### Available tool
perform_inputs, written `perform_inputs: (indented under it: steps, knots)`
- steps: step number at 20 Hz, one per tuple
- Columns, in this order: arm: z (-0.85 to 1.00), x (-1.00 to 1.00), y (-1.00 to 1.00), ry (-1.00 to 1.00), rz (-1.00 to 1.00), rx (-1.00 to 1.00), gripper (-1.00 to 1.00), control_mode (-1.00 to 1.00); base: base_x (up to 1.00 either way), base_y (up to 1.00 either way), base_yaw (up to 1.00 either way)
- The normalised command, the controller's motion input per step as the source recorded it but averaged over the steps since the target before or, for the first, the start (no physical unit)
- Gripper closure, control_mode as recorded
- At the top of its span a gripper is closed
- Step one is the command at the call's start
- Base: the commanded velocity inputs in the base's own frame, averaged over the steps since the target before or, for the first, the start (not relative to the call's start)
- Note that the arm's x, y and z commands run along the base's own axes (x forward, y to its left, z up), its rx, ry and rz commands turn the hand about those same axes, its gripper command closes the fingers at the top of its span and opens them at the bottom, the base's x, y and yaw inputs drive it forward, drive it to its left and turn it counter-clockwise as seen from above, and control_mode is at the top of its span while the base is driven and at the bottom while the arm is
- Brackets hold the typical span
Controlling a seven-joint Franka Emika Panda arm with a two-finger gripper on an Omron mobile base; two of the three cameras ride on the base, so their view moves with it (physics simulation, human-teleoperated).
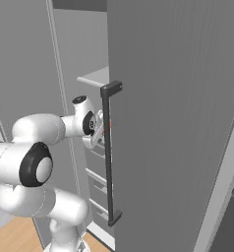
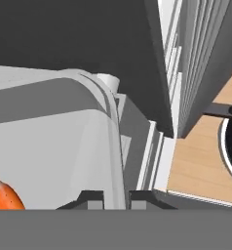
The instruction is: Take the meat container that has the shrimp and place it on the second highest rack of the freezer. Then take the vegetable container that has the mushroom and cucumber and place it on the highest rack of the freezer.
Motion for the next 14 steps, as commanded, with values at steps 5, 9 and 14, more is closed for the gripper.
perform_inputs:
  steps: [5,9,14]
  knots:
    - [-0.24,0.5,-0.19,0.0,0.0,0.0,1.0,-1.0,0.0,0.0,0.0]
    - [-0.28,0.52,-0.13,0.0,0.0,0.0,1.0,-1.0,0.0,0.0,0.0]
    - [-0.37,0.42,-0.09,0.0,0.0,0.0,1.0,-1.0,0.0,0.0,0.0]
